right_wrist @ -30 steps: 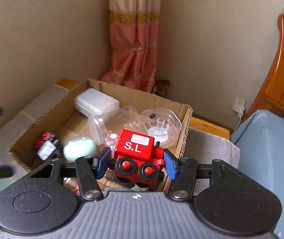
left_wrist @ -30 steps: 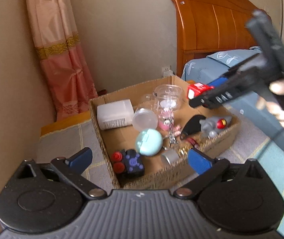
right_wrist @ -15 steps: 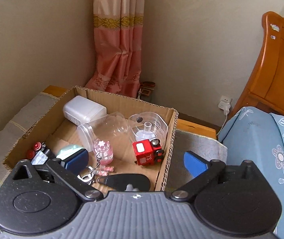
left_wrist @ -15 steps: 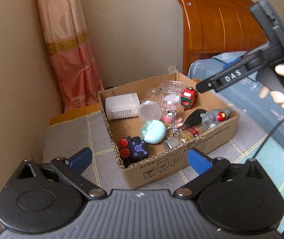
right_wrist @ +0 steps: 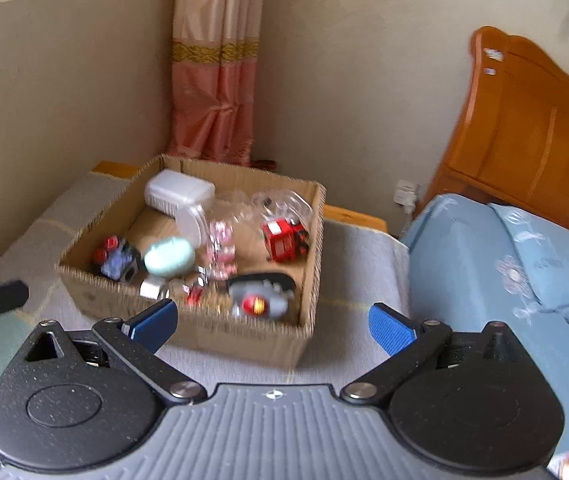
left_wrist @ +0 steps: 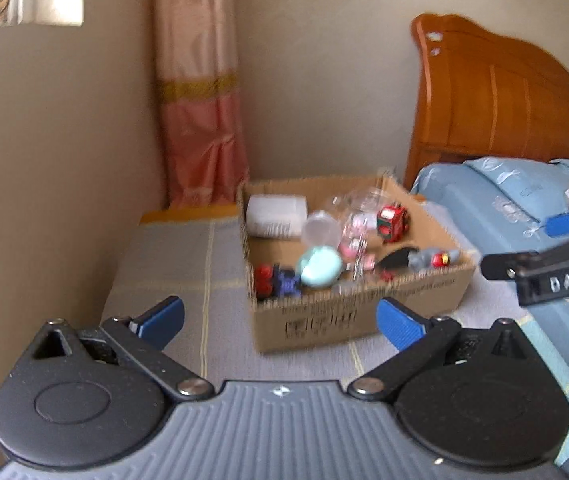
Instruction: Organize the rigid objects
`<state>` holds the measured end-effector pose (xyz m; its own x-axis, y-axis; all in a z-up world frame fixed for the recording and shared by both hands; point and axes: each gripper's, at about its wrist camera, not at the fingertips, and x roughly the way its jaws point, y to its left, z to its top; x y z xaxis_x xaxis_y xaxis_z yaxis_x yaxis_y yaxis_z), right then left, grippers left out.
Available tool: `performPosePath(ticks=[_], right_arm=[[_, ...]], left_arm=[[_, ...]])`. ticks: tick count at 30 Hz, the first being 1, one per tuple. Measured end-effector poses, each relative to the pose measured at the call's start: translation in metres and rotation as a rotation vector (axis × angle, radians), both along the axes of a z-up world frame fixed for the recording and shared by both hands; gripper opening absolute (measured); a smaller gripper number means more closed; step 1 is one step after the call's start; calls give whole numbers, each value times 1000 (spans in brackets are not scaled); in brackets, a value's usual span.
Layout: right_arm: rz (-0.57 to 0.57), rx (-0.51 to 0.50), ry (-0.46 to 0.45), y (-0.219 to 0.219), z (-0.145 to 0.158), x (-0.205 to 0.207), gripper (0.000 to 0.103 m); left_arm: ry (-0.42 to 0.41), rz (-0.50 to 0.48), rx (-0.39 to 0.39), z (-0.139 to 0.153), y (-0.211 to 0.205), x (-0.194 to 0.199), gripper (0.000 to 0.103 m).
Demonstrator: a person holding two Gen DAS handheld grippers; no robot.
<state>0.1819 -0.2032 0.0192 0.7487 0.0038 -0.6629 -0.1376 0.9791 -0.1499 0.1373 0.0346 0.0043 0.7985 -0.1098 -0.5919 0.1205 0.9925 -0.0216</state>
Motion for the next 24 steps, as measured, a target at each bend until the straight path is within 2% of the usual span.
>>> performPosePath(ticks=[3, 10, 24], right_arm=[[-57, 7, 4, 4, -9, -22, 103], [-140, 107, 32, 5, -23, -63, 103], [-138, 114, -12, 13, -7, -79, 103]], left_arm=[[52, 31, -11, -5, -3, -10, 102], [134, 96, 48, -4, -15, -26, 102], [100, 121, 74, 18, -18, -40, 102]])
